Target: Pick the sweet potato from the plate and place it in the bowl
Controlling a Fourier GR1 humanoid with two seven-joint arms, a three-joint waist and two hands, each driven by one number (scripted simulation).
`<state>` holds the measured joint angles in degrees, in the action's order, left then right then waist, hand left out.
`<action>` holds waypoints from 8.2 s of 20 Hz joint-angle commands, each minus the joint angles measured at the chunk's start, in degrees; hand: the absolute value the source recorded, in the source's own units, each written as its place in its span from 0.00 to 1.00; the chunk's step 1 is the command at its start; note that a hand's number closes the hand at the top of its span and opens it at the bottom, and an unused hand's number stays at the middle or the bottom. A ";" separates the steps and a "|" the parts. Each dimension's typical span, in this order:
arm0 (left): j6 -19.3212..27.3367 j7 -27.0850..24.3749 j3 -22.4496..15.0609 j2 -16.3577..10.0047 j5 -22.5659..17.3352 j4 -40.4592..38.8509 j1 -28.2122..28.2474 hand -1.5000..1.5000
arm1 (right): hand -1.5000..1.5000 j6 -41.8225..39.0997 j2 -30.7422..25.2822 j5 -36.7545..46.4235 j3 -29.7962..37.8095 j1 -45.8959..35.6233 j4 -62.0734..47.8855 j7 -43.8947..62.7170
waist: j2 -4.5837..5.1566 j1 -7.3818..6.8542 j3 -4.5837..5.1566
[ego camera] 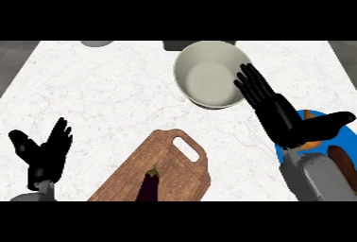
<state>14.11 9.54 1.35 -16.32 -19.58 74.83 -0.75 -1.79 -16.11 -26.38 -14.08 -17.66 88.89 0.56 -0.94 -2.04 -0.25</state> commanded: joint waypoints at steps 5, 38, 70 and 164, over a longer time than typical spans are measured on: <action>-6.96 -3.43 -5.34 0.61 0.11 9.12 -3.64 0.50 | 1.00 9.22 -20.58 22.90 4.26 5.18 -0.56 0.96 | -1.23 8.52 0.82; -13.50 -3.08 -15.03 5.61 2.04 13.87 -6.57 0.50 | 0.00 -11.94 -22.59 71.71 -2.87 14.79 19.24 74.08 | 1.12 1.20 0.34; -15.66 -1.23 -11.73 7.05 3.54 16.85 -3.76 0.50 | 0.00 -11.44 -9.82 86.89 6.02 17.66 0.02 61.13 | 0.91 1.91 0.23; -21.00 -1.01 -7.90 11.64 8.59 12.45 -7.98 0.50 | 1.00 8.87 12.62 97.37 9.73 -53.26 -60.92 66.25 | 2.01 -0.61 0.28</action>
<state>-6.11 8.58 -6.94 -3.94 -10.81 87.43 -8.78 5.02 -3.82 72.19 -8.08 -71.59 34.03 61.78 0.91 -2.42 0.05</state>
